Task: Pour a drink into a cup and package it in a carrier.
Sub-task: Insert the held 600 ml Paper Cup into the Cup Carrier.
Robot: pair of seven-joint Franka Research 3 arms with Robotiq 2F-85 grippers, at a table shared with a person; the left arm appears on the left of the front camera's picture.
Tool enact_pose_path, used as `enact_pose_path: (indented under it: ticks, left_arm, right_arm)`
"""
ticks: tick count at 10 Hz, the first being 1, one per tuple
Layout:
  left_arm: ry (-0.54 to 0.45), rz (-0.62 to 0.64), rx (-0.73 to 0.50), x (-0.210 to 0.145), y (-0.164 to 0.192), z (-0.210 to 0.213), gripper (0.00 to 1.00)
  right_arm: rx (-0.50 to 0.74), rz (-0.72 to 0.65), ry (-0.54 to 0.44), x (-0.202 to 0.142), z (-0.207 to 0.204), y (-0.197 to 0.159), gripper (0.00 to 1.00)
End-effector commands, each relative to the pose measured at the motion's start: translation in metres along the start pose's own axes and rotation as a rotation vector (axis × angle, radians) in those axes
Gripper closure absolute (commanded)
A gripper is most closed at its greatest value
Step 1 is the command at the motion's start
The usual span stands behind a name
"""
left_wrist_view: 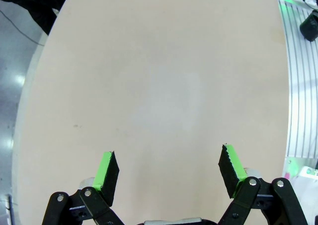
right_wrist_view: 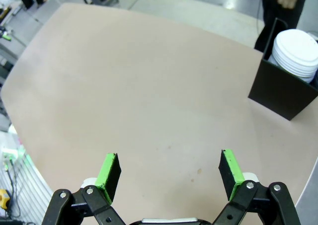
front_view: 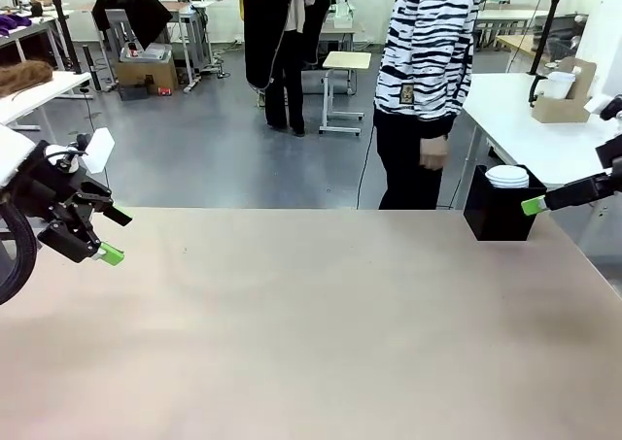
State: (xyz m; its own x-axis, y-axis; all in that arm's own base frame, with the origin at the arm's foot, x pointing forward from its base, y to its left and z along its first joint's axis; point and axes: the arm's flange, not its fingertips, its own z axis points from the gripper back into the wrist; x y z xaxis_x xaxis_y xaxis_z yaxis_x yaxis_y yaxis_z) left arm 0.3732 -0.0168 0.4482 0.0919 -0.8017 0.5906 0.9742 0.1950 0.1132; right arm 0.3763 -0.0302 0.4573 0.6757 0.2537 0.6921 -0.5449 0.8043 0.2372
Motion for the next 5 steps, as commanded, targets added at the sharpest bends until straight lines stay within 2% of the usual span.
enact_pose_path:
  ticks: [1, 5]
  left_arm:
    - [-0.026, -0.018, -0.003, -0.0009, 0.0009, -0.0011, 0.0]
    - [-0.026, -0.018, -0.003, -0.0009, 0.0009, -0.0011, 0.0]
  right_arm:
    - [-0.001, 0.004, 0.002, 0.0001, 0.0004, -0.0002, 0.0]
    - [-0.001, 0.004, 0.002, 0.0001, 0.0004, -0.0002, 0.0]
